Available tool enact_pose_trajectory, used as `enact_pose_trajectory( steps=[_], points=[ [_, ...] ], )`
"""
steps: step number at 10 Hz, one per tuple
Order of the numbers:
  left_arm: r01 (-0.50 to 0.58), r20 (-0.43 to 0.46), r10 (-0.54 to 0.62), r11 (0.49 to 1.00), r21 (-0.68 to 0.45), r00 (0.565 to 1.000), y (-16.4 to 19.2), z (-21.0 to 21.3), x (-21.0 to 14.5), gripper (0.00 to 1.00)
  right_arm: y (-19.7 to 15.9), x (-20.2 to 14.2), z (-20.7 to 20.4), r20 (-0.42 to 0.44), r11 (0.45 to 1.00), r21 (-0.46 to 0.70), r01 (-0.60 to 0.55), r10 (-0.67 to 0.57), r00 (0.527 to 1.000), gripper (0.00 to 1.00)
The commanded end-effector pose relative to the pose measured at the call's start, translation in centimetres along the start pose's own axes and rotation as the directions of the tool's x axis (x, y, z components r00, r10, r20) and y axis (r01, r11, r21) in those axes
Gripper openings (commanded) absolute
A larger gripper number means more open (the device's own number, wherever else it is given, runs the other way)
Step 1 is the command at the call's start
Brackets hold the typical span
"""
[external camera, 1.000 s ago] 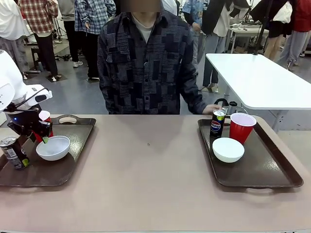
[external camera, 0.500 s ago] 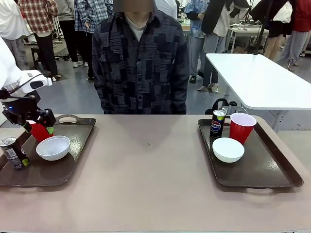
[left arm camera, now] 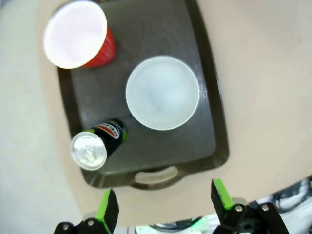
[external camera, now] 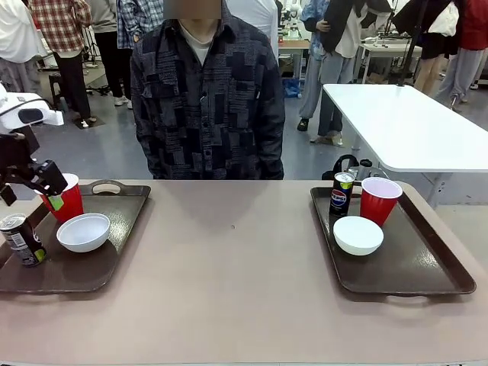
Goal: Prepare tableware on both trays.
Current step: Pick up a Picnic Bowl from the table and place it on a Handle tray.
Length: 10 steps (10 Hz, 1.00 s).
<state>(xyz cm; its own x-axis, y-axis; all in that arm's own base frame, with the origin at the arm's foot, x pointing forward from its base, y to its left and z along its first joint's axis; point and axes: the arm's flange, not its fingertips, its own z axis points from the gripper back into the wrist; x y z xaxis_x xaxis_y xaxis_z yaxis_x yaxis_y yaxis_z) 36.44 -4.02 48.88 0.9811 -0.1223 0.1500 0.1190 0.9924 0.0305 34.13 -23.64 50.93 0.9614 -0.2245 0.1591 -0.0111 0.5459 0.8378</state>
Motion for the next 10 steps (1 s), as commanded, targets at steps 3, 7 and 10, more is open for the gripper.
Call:
enact_pose_trajectory(
  steps=[3, 7, 10],
  points=[
    [0.002, 0.013, -0.002, 1.000, -0.001, 1.000, -0.01, -1.51, 1.05, 1.00, 0.32, -0.11, -0.09, 0.005, 1.000, 0.015, 0.017, -0.017, 1.000, 1.00],
    [0.002, 0.013, -0.002, 1.000, -0.001, 1.000, -0.01, -1.51, 1.05, 1.00, 0.32, -0.11, -0.09, 0.005, 1.000, 0.015, 0.017, -0.017, 1.000, 1.00],
    [0.002, 0.013, -0.002, 1.000, -0.001, 1.000, -0.01, -1.51, 1.05, 1.00, 0.32, -0.11, -0.09, 0.005, 1.000, 0.015, 0.017, -0.017, 1.000, 1.00]
  ],
)
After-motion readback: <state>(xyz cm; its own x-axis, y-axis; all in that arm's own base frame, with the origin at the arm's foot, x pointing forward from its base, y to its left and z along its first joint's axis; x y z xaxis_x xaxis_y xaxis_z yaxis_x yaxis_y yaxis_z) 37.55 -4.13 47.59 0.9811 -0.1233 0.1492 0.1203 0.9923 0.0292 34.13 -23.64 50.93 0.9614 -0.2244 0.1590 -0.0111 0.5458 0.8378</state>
